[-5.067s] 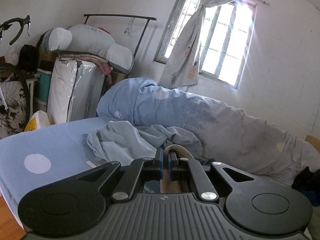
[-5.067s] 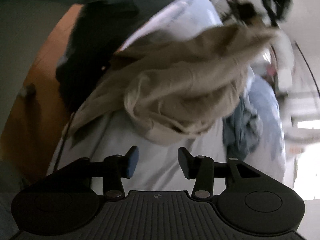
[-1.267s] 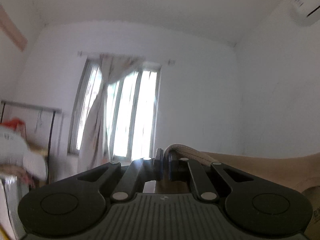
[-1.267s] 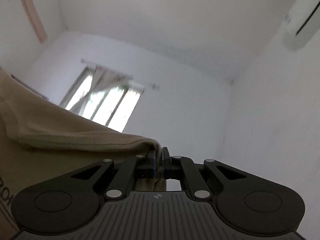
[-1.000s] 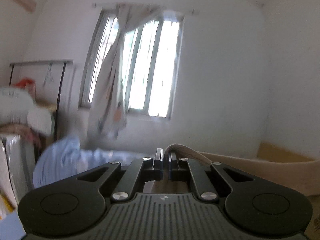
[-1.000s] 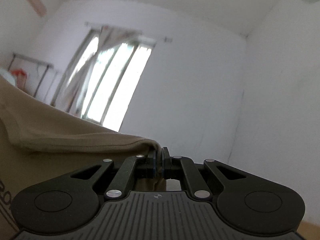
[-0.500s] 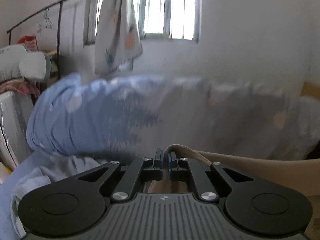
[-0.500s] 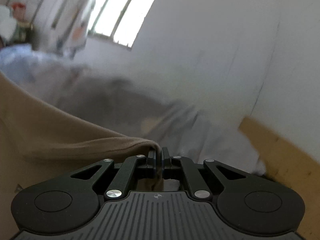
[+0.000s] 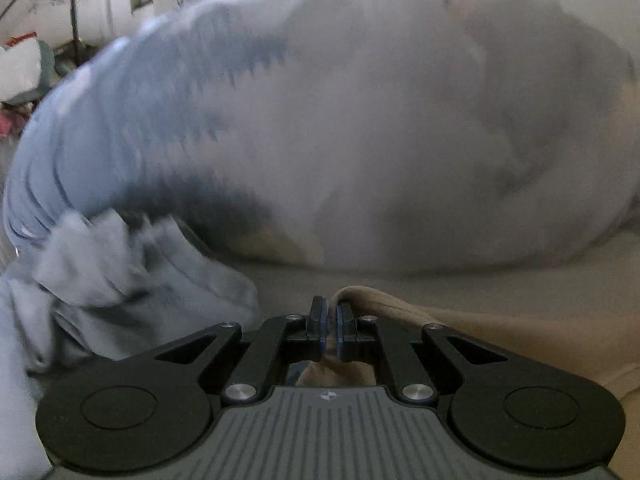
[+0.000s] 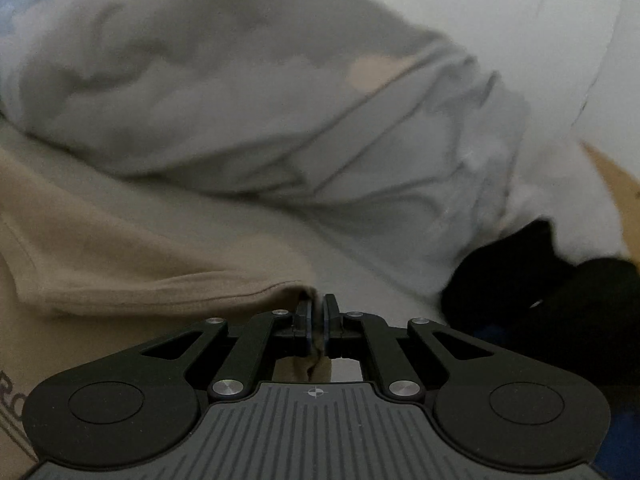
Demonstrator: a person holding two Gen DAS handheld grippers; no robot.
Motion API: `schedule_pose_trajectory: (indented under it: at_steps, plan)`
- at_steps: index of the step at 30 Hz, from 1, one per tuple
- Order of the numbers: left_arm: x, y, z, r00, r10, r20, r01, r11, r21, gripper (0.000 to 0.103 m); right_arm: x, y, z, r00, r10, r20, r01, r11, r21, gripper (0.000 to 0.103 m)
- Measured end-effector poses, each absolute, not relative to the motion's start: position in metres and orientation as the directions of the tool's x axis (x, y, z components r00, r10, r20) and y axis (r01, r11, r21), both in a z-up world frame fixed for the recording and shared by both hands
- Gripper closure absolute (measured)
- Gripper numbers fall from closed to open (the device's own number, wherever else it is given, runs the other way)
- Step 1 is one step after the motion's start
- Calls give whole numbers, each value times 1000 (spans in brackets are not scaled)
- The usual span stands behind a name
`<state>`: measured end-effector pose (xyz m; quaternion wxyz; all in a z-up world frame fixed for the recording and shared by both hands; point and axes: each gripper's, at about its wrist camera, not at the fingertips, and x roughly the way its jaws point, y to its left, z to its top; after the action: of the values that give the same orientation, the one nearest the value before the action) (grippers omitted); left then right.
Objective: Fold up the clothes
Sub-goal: 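Lower the beige shirt onto the bed and open both tools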
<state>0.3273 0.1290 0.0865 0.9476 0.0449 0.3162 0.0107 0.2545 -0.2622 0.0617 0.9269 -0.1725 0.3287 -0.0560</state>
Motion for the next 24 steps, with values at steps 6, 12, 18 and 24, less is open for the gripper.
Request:
schedule_pose_trajectory:
  at_steps: [6,12,18,24]
  plan:
    - [330,128,52,720,69,-690,38,989,139,89,261,-254,28,751,-212,-625,1,948,-320,89]
    - [312,129,60,719,50,-693,78,985,152,9,241,-257,23,714,-227,-663,31,955,-293,17]
    - [251,140,97,760,69,-647,101,970,223,0,189,-239,51,775,-176,-607,-84,923,-375,8]
    - [113,152,139,844,-60,-533,78,997,11,0,133,-165,50,848,-60,-526,-377,629,-679,6]
